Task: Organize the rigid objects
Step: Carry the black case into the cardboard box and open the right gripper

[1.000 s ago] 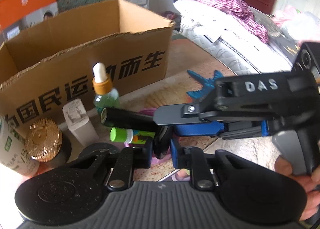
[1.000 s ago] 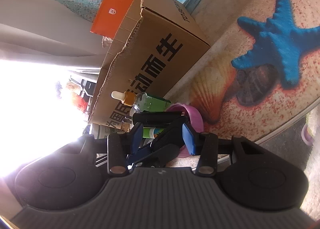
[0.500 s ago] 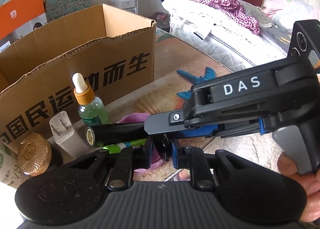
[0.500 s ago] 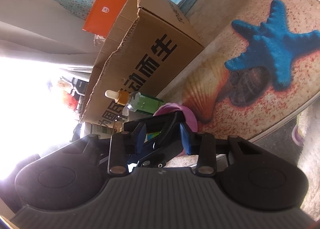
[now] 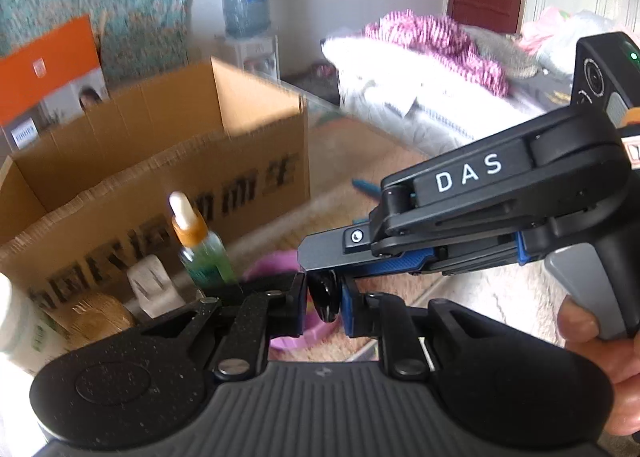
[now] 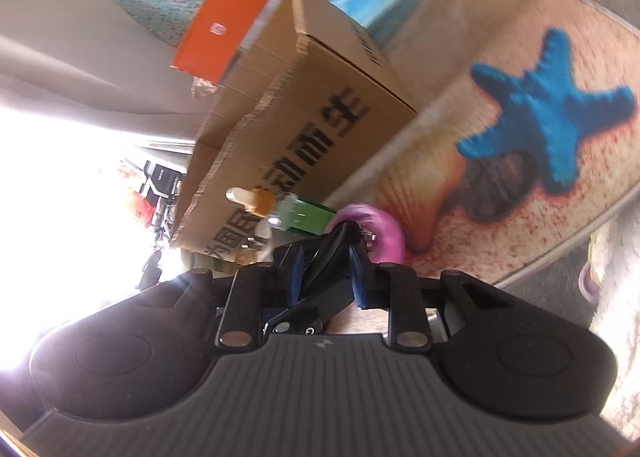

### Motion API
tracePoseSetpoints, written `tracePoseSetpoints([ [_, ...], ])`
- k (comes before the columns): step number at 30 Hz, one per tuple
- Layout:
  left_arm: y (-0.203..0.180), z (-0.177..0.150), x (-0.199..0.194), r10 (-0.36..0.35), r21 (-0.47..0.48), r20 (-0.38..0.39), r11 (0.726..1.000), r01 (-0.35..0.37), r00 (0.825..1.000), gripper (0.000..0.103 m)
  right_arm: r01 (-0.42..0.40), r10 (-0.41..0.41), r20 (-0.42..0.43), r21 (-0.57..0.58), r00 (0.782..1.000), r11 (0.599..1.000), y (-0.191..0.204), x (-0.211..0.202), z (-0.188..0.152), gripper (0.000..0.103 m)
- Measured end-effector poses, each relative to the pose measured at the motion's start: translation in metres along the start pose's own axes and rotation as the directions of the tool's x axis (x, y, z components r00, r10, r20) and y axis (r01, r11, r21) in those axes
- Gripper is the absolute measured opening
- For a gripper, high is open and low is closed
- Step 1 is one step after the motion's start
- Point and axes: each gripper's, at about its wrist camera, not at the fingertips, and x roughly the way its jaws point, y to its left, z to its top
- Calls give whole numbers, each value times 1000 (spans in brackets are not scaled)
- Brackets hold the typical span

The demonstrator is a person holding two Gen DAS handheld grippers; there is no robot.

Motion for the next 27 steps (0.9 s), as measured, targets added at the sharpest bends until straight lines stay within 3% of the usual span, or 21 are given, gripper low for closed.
tracePoseSetpoints([
  [5,14,22,-35,72,-23,107,997,-70,992,18,-54,60,41,-142,997,988,49,-12,16,24],
  [10,56,57,-56,188,-94,143,980,-175,972,18,-153,157,-5,-265,988,952,106,13,54,24],
  [17,151,101,-26,270,-233,9,937,-261,963,18,-227,175,-195,-284,965,932,165,111,121,24],
  [24,225,115,36,311,-275,-165,897,-346,936,17,-155,78,-340,-205,937,966,176,227,160,24],
  [27,238,110,51,345,-260,-217,882,-394,913,17,-136,72,-386,-142,920,980,170,267,168,24],
])
